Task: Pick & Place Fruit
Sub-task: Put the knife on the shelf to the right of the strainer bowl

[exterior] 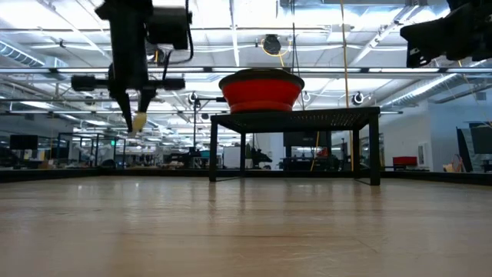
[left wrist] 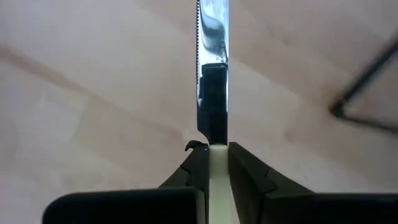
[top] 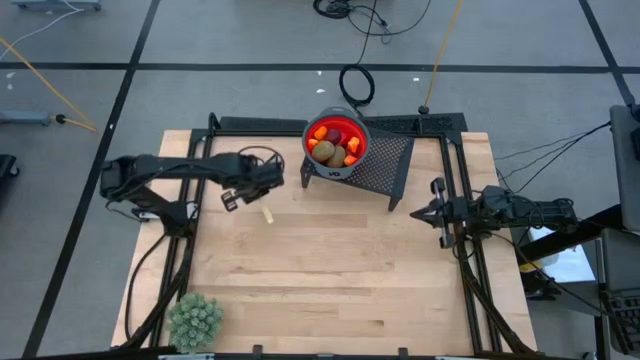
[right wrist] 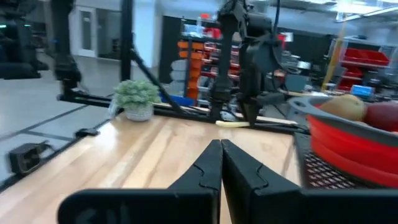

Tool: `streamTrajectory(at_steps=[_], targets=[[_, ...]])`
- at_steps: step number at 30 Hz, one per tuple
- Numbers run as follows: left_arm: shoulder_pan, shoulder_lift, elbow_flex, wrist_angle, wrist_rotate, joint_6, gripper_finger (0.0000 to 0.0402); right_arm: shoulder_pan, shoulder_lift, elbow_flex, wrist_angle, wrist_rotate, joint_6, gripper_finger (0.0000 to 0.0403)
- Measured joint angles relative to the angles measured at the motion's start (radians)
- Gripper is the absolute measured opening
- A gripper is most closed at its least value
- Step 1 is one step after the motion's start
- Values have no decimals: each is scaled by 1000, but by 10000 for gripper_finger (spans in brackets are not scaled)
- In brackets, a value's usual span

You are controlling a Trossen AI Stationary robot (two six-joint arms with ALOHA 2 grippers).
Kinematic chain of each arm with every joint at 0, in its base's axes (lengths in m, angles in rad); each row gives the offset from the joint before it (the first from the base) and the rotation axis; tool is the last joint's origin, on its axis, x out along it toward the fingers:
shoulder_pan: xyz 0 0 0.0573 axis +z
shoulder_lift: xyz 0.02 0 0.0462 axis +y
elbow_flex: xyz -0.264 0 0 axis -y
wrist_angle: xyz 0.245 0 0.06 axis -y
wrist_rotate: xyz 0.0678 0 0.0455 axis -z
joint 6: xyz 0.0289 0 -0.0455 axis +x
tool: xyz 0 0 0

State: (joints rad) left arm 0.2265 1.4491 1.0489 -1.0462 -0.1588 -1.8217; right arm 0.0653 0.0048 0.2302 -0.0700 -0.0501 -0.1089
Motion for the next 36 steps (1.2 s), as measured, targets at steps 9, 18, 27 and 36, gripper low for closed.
streamTrajectory(at_steps=[9,18,27,36], targets=[[-226,-45,3,3,-30,-153,26,0,2,0,26,-38,127,0],[-385,-45,3,87,-63,-182,39,0,133,0,220,-30,176,0],[-467,-45,3,265,-139,-90,17,38,440,0,506,-33,363,0],[-480,-45,3,401,-178,7,27,178,726,0,824,-16,382,0]])
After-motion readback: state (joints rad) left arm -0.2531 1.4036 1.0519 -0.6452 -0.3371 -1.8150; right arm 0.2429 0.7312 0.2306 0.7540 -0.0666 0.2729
